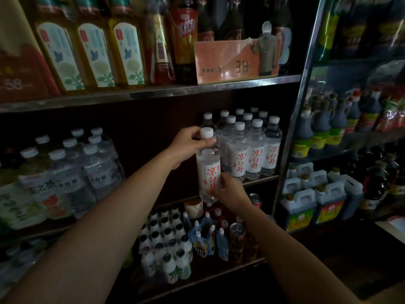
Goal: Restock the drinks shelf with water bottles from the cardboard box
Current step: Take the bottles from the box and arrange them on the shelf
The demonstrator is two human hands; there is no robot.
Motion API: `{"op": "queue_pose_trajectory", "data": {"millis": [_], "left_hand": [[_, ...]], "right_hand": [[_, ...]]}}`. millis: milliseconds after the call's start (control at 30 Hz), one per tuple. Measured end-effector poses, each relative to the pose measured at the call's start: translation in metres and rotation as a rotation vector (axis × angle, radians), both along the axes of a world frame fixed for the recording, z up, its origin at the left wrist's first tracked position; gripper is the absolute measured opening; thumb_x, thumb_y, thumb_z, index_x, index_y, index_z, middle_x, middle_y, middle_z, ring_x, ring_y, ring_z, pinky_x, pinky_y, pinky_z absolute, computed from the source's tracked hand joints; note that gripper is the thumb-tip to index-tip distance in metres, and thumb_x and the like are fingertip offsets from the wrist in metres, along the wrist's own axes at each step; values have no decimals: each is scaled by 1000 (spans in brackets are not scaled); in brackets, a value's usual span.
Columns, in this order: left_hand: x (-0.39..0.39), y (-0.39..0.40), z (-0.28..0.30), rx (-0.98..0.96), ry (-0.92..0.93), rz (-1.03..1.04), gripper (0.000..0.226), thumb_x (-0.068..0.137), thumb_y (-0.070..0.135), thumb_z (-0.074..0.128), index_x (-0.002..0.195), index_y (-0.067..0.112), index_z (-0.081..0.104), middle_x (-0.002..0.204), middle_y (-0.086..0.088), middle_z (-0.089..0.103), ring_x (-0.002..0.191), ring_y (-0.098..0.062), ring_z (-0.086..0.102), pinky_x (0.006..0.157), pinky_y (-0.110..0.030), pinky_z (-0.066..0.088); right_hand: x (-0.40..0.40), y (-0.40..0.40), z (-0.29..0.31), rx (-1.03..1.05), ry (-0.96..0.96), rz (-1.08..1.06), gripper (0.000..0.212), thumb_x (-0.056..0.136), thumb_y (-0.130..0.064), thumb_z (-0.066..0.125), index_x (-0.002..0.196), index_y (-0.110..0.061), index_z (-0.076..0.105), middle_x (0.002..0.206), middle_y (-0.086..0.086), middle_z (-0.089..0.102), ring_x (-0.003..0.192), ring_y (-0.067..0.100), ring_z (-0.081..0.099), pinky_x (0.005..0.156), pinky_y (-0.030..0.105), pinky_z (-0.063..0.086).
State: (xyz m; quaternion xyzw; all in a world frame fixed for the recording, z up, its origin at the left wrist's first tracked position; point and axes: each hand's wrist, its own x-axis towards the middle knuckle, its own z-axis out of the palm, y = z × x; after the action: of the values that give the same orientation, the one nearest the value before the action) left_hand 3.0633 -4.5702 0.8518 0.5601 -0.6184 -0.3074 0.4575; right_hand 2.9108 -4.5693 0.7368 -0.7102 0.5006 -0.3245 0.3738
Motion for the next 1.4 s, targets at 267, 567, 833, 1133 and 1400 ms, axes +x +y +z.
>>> {"op": "queue_pose_trajectory", "data": {"millis": [267,567,833,1133,1400], "left_hand": [[1,-73,-22,85,-55,55,37,71,23,82,102,9,68,102,-8,70,99,-23,66,88,-40,53],[1,-119,-8,168,-185,10,27,73,10,80,91,15,61,79,-1,59,80,-17,60,67,-37,55],[-2,-151,-24,68,-191,213,40,62,23,87,96,8,71,96,-15,71,92,-28,69,78,-41,58],[-5,-144,-25,156,90,220,16,74,0,75,78,13,65,84,-9,67,82,-22,65,80,-34,53],[19,-88,-12,285,195,230,58,83,7,68,136,15,48,135,-6,51,125,-20,47,93,-30,41]], "right_hand": [[10,-54,-18,-102,246,-54,37,88,-25,65,114,-7,48,116,13,63,107,29,60,84,35,48],[29,-92,-25,-259,481,-180,27,95,-20,51,114,-3,42,108,18,63,99,36,64,74,40,50],[44,-115,-32,-323,645,-246,39,97,-4,38,133,-1,22,103,18,67,90,35,68,69,39,50],[54,-113,-28,-359,666,-180,41,98,-6,38,136,-6,22,105,16,68,91,32,68,72,39,52],[50,-100,-21,-53,325,-181,47,93,-15,50,134,-14,27,114,21,60,105,41,59,83,41,47]]}}
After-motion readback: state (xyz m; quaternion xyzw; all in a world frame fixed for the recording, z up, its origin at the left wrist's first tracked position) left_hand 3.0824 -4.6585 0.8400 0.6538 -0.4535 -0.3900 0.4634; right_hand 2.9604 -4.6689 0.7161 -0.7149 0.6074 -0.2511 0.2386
